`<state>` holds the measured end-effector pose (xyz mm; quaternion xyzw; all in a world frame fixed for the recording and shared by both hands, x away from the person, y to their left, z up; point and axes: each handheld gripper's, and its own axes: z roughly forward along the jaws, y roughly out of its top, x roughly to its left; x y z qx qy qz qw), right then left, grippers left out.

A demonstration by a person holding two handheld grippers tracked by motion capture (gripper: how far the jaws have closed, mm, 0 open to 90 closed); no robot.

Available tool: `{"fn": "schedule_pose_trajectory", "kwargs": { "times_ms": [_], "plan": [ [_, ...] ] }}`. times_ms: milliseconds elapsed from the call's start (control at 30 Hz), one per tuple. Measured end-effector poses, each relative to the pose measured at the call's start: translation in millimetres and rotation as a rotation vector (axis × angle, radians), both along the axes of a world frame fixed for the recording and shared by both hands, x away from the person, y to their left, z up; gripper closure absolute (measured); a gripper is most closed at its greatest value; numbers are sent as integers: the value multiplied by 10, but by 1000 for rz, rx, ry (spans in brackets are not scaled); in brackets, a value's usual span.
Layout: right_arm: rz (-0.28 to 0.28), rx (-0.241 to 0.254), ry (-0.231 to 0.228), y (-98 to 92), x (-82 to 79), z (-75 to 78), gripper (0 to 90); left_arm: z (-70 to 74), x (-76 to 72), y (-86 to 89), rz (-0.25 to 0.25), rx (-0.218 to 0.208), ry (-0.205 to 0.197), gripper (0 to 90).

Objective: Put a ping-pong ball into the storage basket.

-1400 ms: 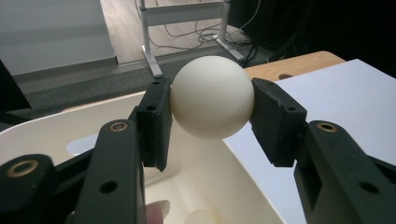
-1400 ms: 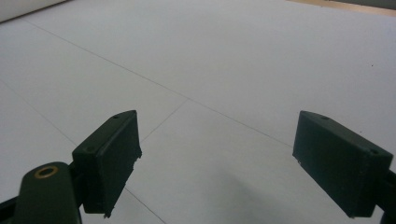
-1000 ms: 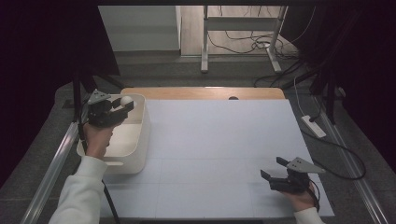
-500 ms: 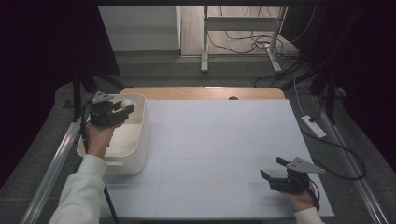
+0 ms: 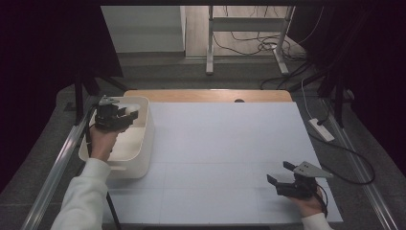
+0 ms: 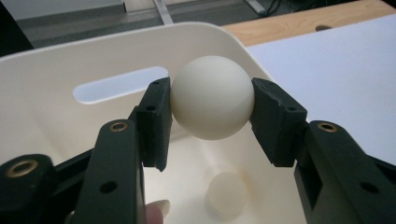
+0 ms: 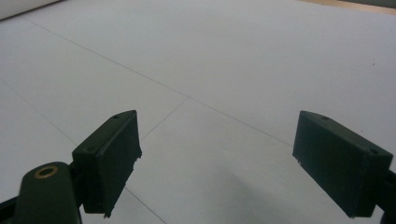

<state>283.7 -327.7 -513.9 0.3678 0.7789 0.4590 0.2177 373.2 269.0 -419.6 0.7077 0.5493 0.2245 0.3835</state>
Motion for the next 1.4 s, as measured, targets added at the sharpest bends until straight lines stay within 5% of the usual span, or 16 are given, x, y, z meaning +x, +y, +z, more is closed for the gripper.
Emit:
{"fn": "schedule_pose_trajectory", "kwargs": {
  "times_ms": [433, 633, 867, 1400],
  "plan": [
    [0, 0, -1, -4, 1, 0, 151, -33, 9, 2, -4, -7, 19, 502],
    [1, -1, -1, -3, 1, -1, 151, 0, -19, -5, 1, -11, -16, 478],
    [2, 1, -1, -6, 8, -5, 151, 53, -54, -44, -4, -25, -59, 243],
    [6, 4, 3, -7, 13, -12, 151, 191, -233, -127, -101, -120, -129, 190]
  ]
}}
